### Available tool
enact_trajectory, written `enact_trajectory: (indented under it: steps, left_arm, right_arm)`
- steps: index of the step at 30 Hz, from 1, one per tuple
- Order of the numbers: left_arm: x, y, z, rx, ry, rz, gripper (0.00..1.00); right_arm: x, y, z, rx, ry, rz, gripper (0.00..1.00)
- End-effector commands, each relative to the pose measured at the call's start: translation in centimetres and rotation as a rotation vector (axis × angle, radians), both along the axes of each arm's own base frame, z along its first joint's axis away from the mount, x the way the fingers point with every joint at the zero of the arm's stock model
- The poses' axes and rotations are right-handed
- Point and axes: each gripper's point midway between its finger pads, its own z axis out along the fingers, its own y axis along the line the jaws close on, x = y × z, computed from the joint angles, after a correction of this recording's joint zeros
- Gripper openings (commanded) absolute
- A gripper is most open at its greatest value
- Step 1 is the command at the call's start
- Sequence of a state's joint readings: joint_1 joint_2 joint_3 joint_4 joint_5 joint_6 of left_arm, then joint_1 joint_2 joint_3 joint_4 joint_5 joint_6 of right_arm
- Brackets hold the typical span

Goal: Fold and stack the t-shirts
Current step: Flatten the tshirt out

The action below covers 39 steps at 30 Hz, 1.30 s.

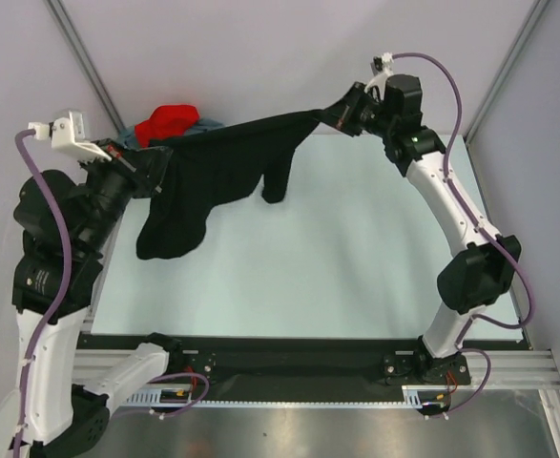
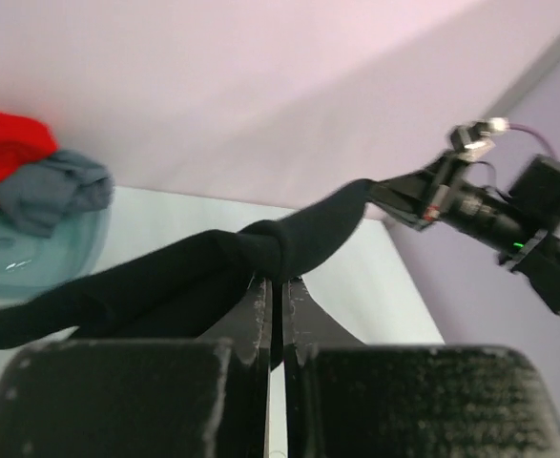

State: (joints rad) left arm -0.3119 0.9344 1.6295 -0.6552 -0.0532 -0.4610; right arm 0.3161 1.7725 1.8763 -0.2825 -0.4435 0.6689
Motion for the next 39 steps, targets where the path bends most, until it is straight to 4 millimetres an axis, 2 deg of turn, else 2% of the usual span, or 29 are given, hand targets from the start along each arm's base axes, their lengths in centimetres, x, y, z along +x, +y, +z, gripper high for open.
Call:
enact_trajectory:
  steps: [1,2,3,4,5,6,8,9,10,11,12,14,15,18,20,22,23,25,27,29,30,31,32,33,35,36,37,38,39]
  left_arm:
    - [-0.6,-2.9,1.2,-0.001,-0.087,-0.172,0.01]
    - [-0.4,-4.2,0.7,-0.008,-0.087,-0.232,0.0]
    - [-0.3,-6.9,-2.2,0.011,-0.023,-0.343,0.0]
    - [-0.4,-8.6,-3.5,0.037,-0.016,-0.396,0.0]
    - [-0.4,-10.2,-5.3,0.083,0.009,-0.434,0.0]
    - [-1.3,-14.3,-9.5,0.184,0.072,-0.554,0.0]
    - [-1.8,-17.6,-14.2,0.263,0.167,-0.622,0.0]
    - [-3.3,-20.7,-19.2,0.34,0.265,-0.721,0.0]
    - [-4.2,-22.3,-21.6,0.395,0.305,-0.776,0.01]
    - [-5.4,-23.6,-23.7,0.452,0.335,-0.833,0.08]
    - [-7.4,-25.7,-26.7,0.55,0.368,-0.921,0.25]
    - [-8.3,-26.0,-29.1,0.639,0.391,-0.937,0.5]
    - [-8.4,-26.0,-29.8,0.655,0.403,-0.935,0.69]
    - [-7.7,-25.2,-29.1,0.681,0.356,-0.905,0.87]
    - [-7.1,-24.3,-28.0,0.667,0.341,-0.862,0.91]
    - [-5.4,-22.3,-28.2,0.651,0.379,-0.77,0.89]
    - [-4.8,-21.2,-27.7,0.627,0.387,-0.72,0.88]
    - [-2.6,-17.4,-28.7,0.579,0.476,-0.537,0.84]
    - [-1.0,-13.2,-29.1,0.466,0.556,-0.363,0.79]
    - [-0.6,-10.4,-29.6,0.364,0.623,-0.253,0.74]
    - [-0.1,-7.7,-30.0,0.305,0.649,-0.166,0.7]
    - [-0.3,-6.7,-30.3,0.26,0.674,-0.147,0.69]
    - [-0.3,-5.8,-30.5,0.202,0.696,-0.105,0.67]
    - [-0.2,-3.7,-31.1,0.151,0.71,-0.037,0.64]
    - [-1.0,-2.2,-32.8,0.074,0.774,0.014,0.63]
    - [-0.9,-0.7,-33.2,0.032,0.793,0.074,0.62]
    - [-1.6,0.0,-33.6,0.004,0.816,0.098,0.62]
    - [-2.2,0.5,-34.8,-0.023,0.854,0.122,0.62]
    - [-2.2,1.6,-35.3,-0.052,0.869,0.162,0.63]
  right_arm:
    - [1.0,-4.4,-2.1,0.023,0.032,-0.107,0.0]
    - [0.7,-6.6,-2.5,0.022,0.039,-0.147,0.0]
    - [0.2,-7.6,-4.0,0.013,0.069,-0.167,0.0]
    - [-0.9,-8.9,-10.2,-0.039,0.18,-0.184,0.03]
    - [-1.7,-10.1,-12.4,-0.076,0.207,-0.196,0.07]
    - [-2.9,-12.3,-14.5,-0.108,0.246,-0.238,0.11]
    - [-6.7,-15.3,-22.4,-0.226,0.446,-0.279,0.22]
    - [-7.8,-17.4,-24.3,-0.257,0.51,-0.323,0.25]
    - [-8.9,-19.3,-26.1,-0.289,0.569,-0.361,0.33]
    - [-11.0,-20.4,-28.1,-0.32,0.646,-0.361,0.35]
    - [-11.4,-21.7,-28.2,-0.318,0.655,-0.39,0.37]
    - [-11.9,-22.7,-27.7,-0.336,0.643,-0.4,0.44]
    - [-11.6,-23.0,-26.9,-0.351,0.62,-0.413,0.47]
    - [-10.9,-23.4,-24.5,-0.39,0.556,-0.421,0.51]
    - [-10.6,-22.1,-23.6,-0.408,0.52,-0.367,0.52]
    - [-9.9,-20.4,-22.5,-0.421,0.467,-0.307,0.55]
    - [-10.0,-17.6,-22.6,-0.433,0.45,-0.227,0.56]
    - [-9.6,-14.1,-22.2,-0.417,0.411,-0.135,0.56]
    - [-10.0,-9.2,-23.2,-0.438,0.403,-0.031,0.56]
    - [-9.0,-5.4,-23.3,-0.429,0.378,0.031,0.56]
    - [-9.8,-2.1,-23.2,-0.451,0.353,0.094,0.56]
    - [-9.7,-0.5,-23.4,-0.463,0.344,0.119,0.56]
    - [-9.1,1.7,-22.1,-0.465,0.291,0.15,0.55]
    - [-9.9,4.5,-24.1,-0.506,0.301,0.209,0.53]
    - [-9.8,8.1,-23.2,-0.518,0.238,0.258,0.51]
    - [-9.7,9.6,-25.4,-0.547,0.257,0.279,0.5]
    - [-11.1,11.8,-25.8,-0.56,0.246,0.33,0.5]
    - [-11.4,12.9,-26.6,-0.575,0.245,0.349,0.51]
    - [-11.1,14.4,-25.8,-0.587,0.199,0.351,0.53]
